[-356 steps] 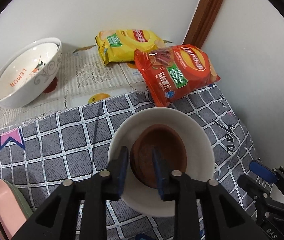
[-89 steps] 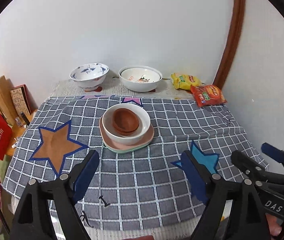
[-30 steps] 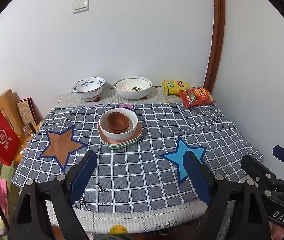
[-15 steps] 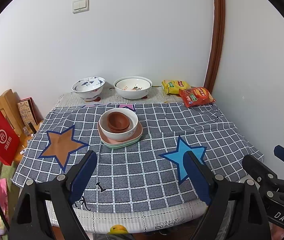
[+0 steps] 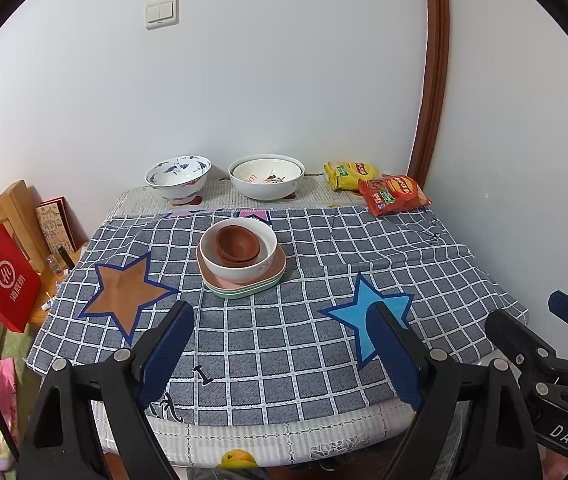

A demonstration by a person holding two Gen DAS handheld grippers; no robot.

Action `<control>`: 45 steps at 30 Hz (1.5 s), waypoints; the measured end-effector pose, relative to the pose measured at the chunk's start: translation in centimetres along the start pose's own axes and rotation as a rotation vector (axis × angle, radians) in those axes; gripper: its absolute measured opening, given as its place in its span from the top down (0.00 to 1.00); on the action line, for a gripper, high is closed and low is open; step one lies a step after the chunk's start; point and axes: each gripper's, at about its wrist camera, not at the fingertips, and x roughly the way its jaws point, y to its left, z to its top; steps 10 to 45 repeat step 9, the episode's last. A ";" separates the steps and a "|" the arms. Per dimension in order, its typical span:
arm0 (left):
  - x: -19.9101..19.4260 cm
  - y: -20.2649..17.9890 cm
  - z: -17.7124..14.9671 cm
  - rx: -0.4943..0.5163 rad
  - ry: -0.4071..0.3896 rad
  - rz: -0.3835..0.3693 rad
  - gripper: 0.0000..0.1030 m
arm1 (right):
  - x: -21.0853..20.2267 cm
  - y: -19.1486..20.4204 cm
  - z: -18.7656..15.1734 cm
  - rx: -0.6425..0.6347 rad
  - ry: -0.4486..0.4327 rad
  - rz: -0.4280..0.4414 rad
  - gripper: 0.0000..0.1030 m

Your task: Organize plates and bowls

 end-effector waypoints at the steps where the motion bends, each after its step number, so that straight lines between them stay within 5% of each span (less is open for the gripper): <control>1: -0.1 0.0 0.0 -0.001 0.000 -0.001 0.15 | -0.1 0.0 0.0 0.000 0.000 -0.001 0.06; 45: 0.1 -0.2 -0.1 0.003 -0.001 -0.001 0.15 | -0.2 0.0 -0.1 0.004 -0.003 0.002 0.06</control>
